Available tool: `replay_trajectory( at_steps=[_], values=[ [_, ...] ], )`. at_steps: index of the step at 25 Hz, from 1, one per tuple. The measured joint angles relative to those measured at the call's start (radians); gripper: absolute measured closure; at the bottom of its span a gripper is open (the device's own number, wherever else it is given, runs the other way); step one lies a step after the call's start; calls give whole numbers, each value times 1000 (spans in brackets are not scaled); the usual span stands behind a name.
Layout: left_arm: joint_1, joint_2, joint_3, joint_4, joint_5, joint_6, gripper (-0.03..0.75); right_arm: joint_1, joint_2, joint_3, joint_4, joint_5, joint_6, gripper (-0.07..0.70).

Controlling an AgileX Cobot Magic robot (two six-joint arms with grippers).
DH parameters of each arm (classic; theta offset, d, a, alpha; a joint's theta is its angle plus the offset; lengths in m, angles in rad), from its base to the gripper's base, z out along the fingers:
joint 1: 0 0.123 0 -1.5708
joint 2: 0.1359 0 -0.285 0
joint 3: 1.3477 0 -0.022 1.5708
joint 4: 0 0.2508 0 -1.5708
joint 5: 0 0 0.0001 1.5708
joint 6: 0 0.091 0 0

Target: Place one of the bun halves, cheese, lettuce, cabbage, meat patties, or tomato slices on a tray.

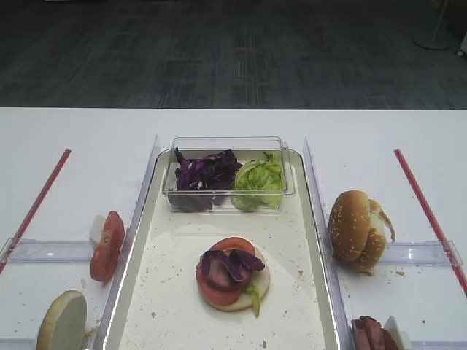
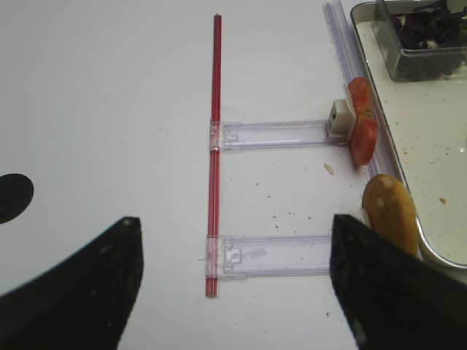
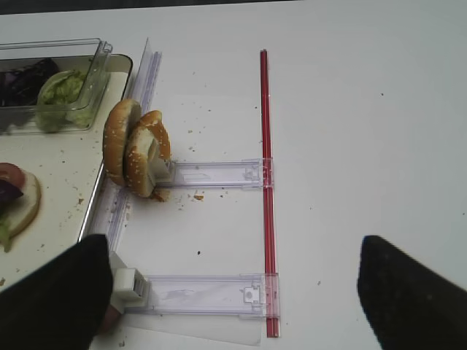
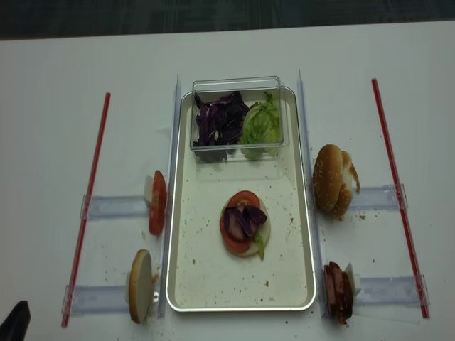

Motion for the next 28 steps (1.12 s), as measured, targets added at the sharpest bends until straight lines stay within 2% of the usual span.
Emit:
replay_trajectory(
  at_steps=[28],
  values=[
    [0,0,0,0,0,0,223,0,0,0,0,0,0,-60]
  ],
)
